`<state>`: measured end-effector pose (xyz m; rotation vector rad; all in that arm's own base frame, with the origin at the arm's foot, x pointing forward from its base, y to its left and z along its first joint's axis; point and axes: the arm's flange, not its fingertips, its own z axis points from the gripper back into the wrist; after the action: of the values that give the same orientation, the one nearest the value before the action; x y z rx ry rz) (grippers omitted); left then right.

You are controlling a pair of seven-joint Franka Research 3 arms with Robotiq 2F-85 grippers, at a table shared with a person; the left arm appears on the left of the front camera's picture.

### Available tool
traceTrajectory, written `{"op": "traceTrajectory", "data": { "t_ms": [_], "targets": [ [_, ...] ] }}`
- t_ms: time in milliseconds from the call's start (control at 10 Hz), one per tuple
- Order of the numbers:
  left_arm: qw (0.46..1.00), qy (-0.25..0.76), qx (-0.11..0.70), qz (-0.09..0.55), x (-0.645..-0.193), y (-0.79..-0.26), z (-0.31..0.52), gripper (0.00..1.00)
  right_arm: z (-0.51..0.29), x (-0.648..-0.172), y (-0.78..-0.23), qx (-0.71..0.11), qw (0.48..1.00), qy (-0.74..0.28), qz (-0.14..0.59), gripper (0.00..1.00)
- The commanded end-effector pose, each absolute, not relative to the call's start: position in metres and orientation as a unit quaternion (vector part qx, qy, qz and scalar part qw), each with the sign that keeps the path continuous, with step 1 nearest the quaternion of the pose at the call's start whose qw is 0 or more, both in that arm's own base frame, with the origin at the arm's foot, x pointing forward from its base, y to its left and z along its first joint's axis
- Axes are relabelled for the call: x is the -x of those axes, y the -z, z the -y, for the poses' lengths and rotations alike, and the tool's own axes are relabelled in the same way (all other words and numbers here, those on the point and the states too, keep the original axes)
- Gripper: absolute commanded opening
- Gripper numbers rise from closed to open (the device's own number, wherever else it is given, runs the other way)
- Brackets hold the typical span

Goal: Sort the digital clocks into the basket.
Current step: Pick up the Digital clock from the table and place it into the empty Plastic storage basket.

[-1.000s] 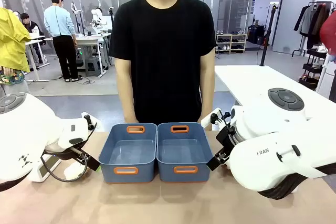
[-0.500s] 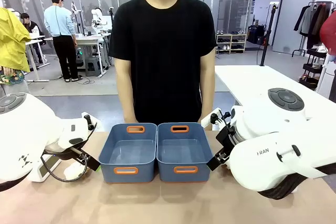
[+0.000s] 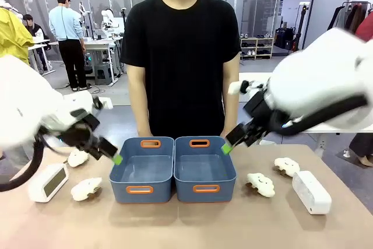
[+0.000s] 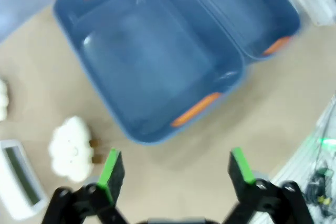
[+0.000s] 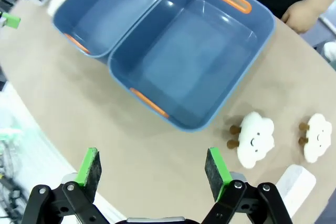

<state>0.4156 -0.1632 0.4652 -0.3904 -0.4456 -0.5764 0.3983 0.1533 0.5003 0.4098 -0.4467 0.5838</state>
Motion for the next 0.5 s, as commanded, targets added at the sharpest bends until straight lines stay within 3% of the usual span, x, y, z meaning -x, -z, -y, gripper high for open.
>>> {"op": "traceTrajectory", "data": {
  "t_ms": [0,100,200,400],
  "targets": [
    [0.903,0.222,0.344,0.129,-0.44,-0.493,0.112,1.0,-0.101,-0.411,-0.511,-0.289,0.91,-0.231,0.187,1.0],
    [0.854,0.21,0.465,0.104,-0.438,-0.508,0.082,1.0,-0.074,-0.406,-0.518,-0.393,0.88,-0.196,0.179,1.0],
    [0.82,0.175,0.536,0.1,-0.44,-0.514,0.05,1.0,-0.046,-0.398,-0.518,-0.442,0.866,-0.162,0.168,1.0],
    [0.801,0.11,0.573,0.132,-0.433,-0.507,-0.019,1.0,0.014,-0.379,-0.506,-0.508,0.837,-0.088,0.183,1.0]
  ]
}}
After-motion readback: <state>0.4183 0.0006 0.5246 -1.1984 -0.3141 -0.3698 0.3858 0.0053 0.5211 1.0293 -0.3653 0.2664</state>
